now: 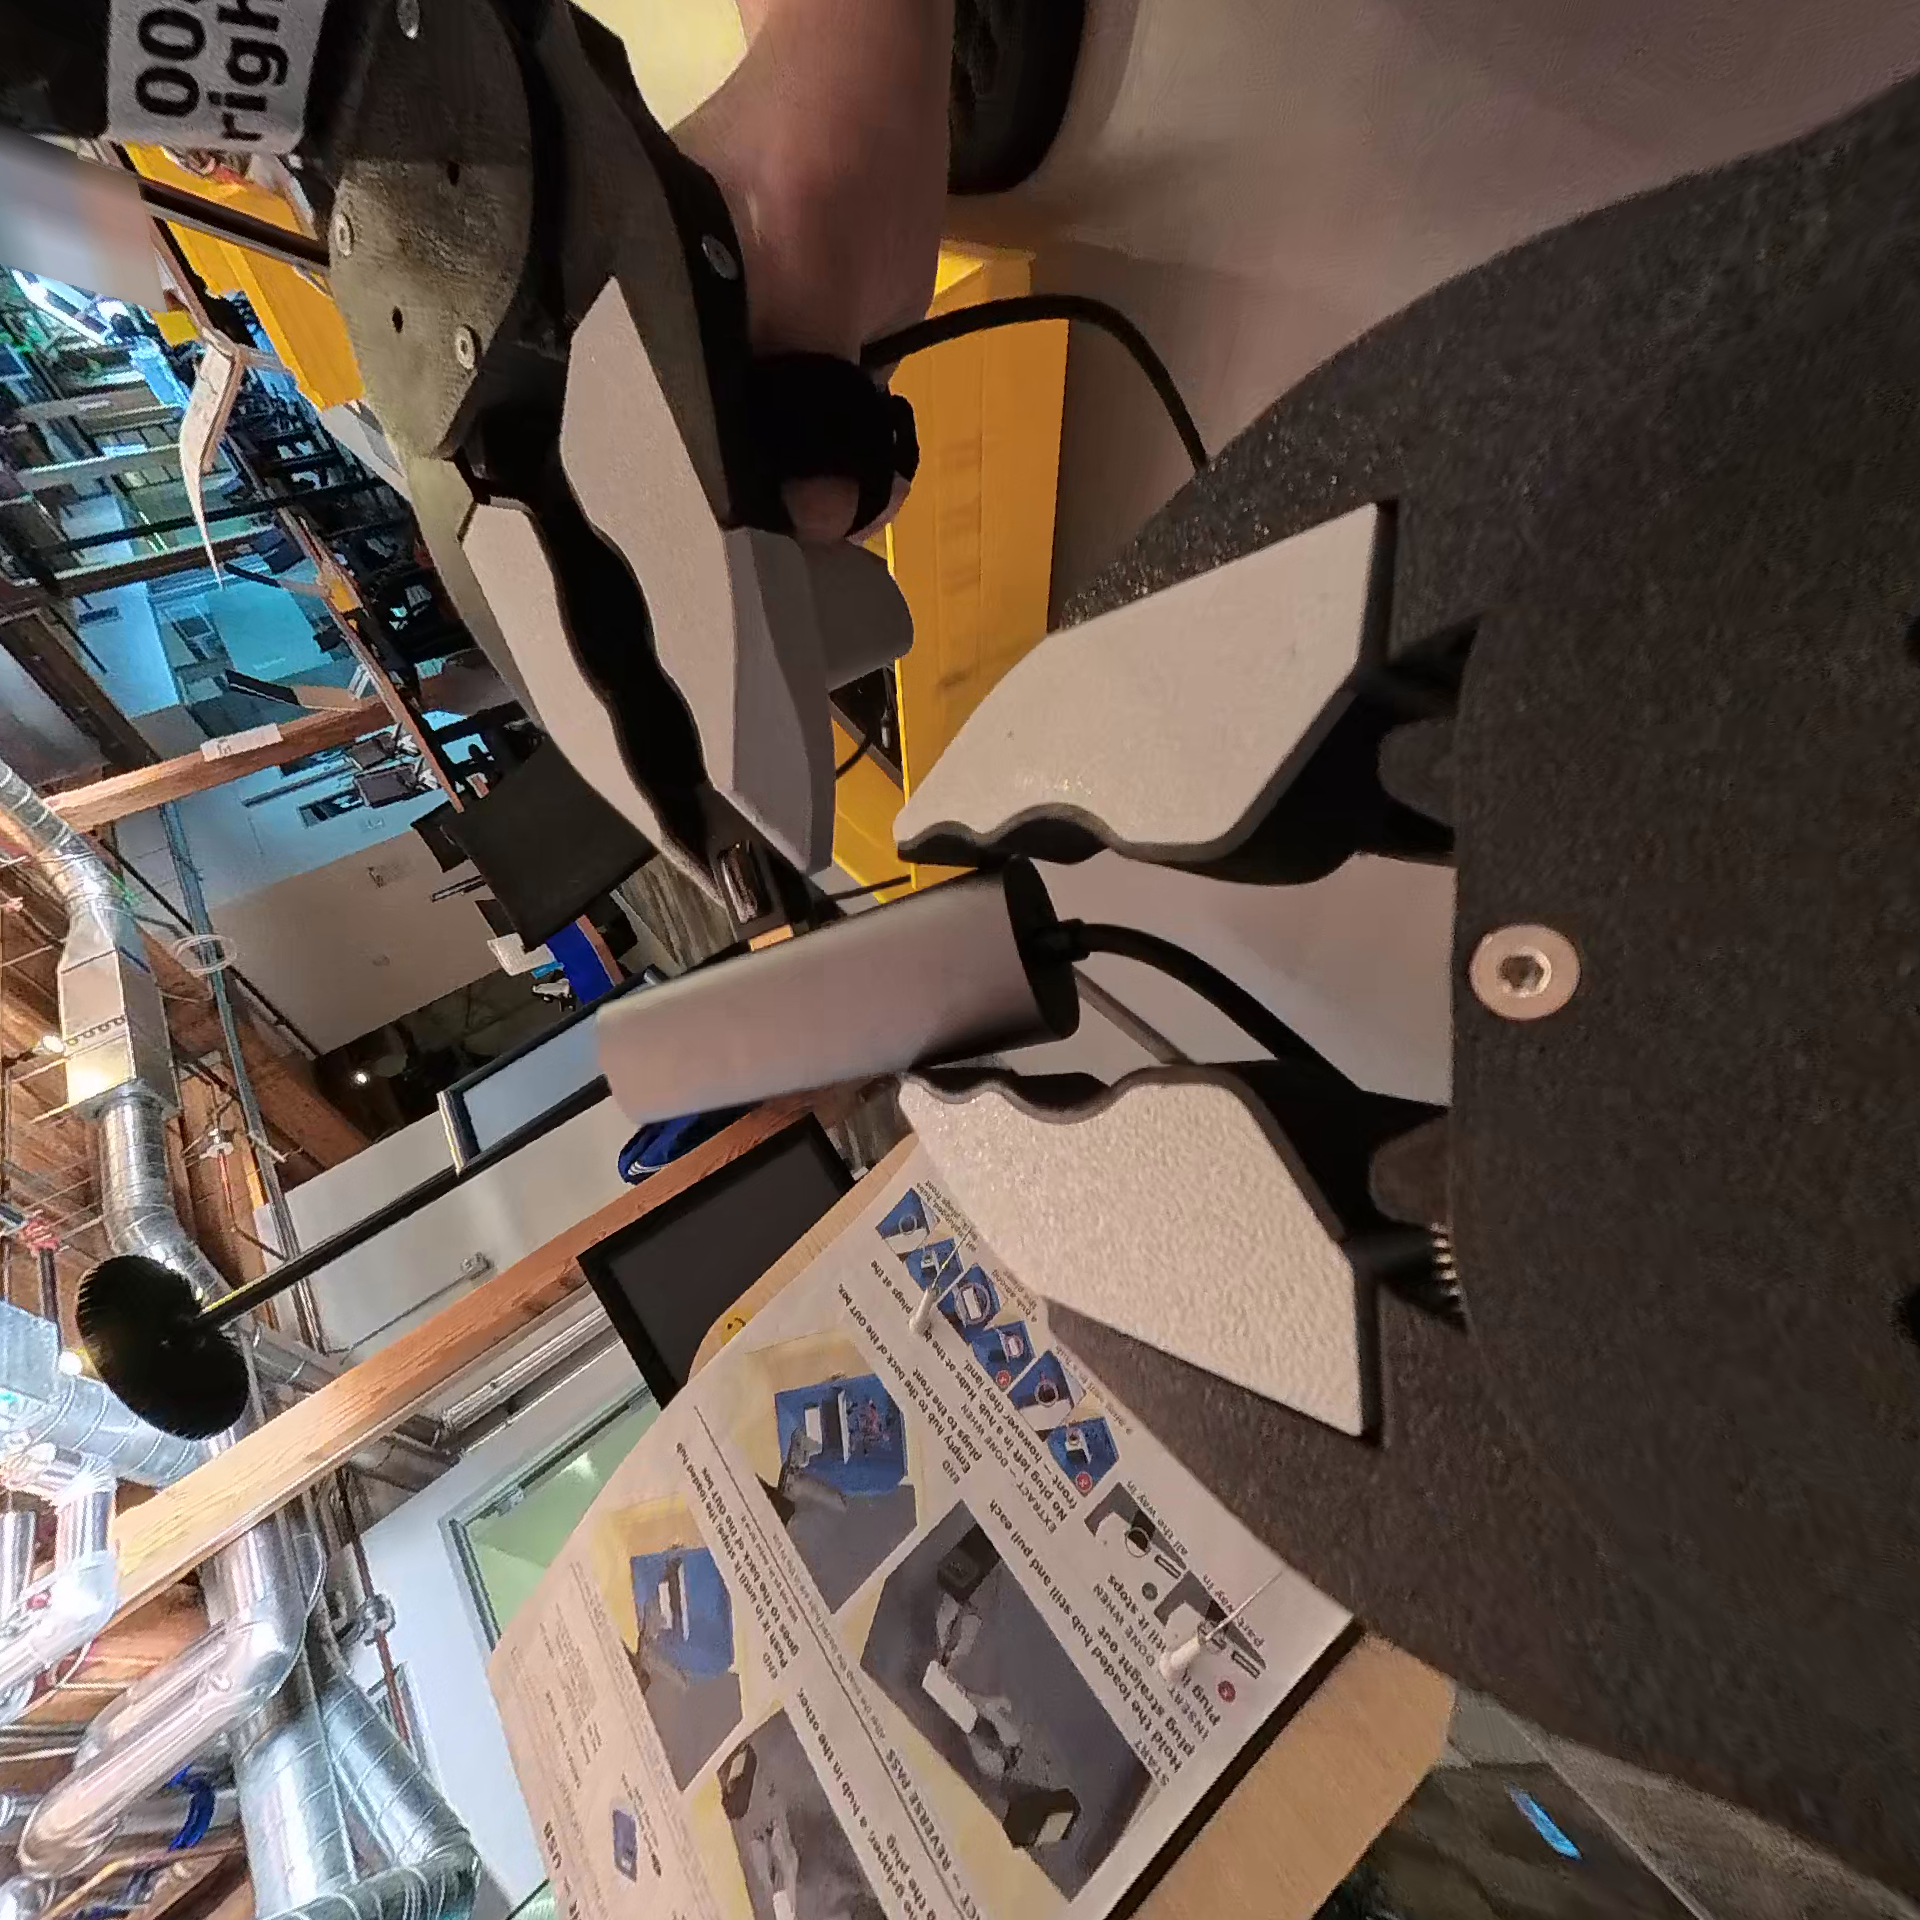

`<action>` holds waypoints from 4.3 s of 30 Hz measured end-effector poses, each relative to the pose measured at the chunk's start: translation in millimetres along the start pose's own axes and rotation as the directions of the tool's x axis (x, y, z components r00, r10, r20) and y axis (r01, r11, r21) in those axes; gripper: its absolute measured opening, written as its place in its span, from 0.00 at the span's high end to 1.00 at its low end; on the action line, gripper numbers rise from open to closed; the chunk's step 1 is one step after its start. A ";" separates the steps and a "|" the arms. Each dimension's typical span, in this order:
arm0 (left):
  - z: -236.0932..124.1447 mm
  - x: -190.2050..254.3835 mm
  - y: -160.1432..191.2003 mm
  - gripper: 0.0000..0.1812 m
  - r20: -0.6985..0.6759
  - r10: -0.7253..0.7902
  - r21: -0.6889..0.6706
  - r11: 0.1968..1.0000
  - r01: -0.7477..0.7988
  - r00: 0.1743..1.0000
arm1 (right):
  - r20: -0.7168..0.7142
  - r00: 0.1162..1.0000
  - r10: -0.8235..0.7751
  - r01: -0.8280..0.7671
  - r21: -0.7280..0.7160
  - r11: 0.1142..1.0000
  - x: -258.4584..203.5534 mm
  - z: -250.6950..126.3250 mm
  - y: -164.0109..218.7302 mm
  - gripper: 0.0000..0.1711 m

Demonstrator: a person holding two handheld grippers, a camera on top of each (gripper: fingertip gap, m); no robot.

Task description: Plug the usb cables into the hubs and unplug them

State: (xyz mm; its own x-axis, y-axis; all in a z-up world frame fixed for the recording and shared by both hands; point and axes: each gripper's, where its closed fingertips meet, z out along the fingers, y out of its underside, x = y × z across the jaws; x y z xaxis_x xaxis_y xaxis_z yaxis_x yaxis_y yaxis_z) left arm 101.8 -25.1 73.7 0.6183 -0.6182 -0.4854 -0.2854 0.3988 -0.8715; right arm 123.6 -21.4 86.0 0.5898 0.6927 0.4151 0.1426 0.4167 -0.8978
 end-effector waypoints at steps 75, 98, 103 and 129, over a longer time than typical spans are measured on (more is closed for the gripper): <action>-2.2 -2.4 14.8 0.79 0.025 0.212 -0.171 0.964 -0.205 0.977 | 0.051 0.998 -0.044 0.047 -0.067 0.997 -21.3 7.7 16.2 0.90; -14.7 -3.7 14.7 0.81 -0.166 0.137 -0.139 0.977 -0.160 0.977 | 0.451 0.890 -0.069 0.086 -0.017 0.996 -4.0 -25.4 -16.8 0.76; -11.9 34.1 22.9 0.81 -0.324 0.175 -0.129 0.965 -0.227 0.930 | 0.516 0.831 -0.205 0.251 -0.021 0.968 -15.4 -29.5 6.4 0.67; -15.4 65.7 34.7 0.81 -0.450 0.305 -0.051 0.929 -0.365 0.839 | 0.643 0.679 -0.355 0.562 -0.143 0.815 -48.2 -38.0 43.1 0.80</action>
State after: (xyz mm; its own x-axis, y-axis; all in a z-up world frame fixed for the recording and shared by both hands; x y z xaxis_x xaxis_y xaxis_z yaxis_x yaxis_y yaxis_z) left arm 121.2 -62.2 10.5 0.1017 -0.7021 -0.7048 -0.5284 0.5621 -0.6362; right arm 131.5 -59.2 21.7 -0.1612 0.7005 0.6952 0.5608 0.6446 -0.5196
